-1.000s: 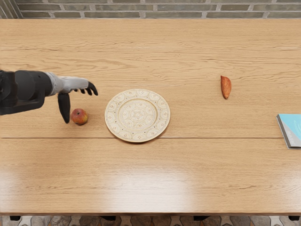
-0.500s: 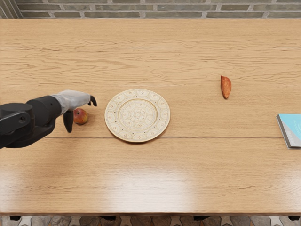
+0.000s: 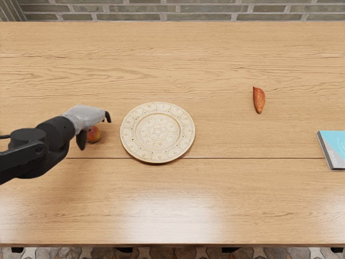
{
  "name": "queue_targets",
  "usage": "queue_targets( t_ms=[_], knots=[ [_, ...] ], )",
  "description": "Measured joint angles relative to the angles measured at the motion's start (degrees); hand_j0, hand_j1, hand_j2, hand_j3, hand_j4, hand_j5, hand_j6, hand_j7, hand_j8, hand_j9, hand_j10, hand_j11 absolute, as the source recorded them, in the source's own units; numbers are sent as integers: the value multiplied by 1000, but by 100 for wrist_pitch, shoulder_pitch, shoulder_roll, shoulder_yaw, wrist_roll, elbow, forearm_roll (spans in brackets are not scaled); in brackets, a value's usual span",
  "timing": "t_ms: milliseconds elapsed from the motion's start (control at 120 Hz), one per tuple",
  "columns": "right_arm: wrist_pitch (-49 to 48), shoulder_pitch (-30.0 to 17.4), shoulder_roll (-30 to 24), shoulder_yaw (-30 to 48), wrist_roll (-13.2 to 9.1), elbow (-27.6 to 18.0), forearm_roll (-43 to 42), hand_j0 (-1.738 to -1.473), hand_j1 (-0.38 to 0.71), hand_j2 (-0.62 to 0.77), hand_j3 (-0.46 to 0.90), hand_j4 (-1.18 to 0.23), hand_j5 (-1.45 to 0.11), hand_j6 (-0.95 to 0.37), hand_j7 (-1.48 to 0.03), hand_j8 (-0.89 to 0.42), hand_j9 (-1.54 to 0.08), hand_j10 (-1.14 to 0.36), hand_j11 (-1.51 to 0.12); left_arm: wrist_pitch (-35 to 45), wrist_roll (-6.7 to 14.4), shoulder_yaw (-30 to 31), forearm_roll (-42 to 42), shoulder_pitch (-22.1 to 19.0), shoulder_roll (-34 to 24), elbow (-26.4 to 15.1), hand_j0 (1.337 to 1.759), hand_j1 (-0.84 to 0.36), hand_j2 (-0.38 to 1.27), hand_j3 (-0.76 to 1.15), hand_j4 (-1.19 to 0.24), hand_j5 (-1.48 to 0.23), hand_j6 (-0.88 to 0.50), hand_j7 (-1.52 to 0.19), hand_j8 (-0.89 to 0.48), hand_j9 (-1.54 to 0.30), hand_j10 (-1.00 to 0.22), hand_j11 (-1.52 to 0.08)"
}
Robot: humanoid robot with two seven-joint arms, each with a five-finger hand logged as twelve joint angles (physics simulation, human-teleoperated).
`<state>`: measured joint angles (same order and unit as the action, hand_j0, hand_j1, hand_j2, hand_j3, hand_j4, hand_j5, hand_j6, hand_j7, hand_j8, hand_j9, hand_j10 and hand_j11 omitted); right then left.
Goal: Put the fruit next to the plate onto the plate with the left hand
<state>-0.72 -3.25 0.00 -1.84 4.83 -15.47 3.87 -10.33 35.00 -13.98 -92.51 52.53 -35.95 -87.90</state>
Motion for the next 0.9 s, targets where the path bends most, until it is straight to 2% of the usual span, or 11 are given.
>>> queue_targets(
  t_ms=[500,608,667,850,900],
  knots=[
    [1,0,0,0,0,0,0,-1658,-305,-7,0,-36,-47,-36,-47,-36,-47,-36,-47,12,0,66,-1,-6,0,137,1658,-216,99,0,-477,-616,-479,-616,-477,-616,-476,-615],
    [1,0,0,0,0,0,0,-1658,-305,-7,0,-36,-47,-36,-47,-36,-47,-36,-47,6,0,70,-1,-6,0,164,1658,-270,115,0,-531,-687,-487,-689,-530,-688,-529,-688],
    [1,0,0,0,0,0,0,-1658,-305,-7,0,-36,-47,-36,-47,-36,-47,-36,-47,8,0,83,-2,-6,0,175,1655,-280,112,0,-576,-745,-460,-752,-509,-755,-570,-755],
    [1,0,0,0,0,0,0,-1658,-305,-7,0,-36,-47,-36,-47,-36,-47,-36,-47,11,2,100,-16,-6,0,216,1651,-315,366,0,-630,-928,-449,-944,-529,-956,-707,-954],
    [1,0,0,0,0,0,0,-1658,-305,-7,0,-36,-47,-36,-47,-36,-47,-36,-47,4,7,101,-20,-6,5,234,1650,-307,341,0,-618,-972,-432,-984,-510,-988,-730,-985]
  ],
)
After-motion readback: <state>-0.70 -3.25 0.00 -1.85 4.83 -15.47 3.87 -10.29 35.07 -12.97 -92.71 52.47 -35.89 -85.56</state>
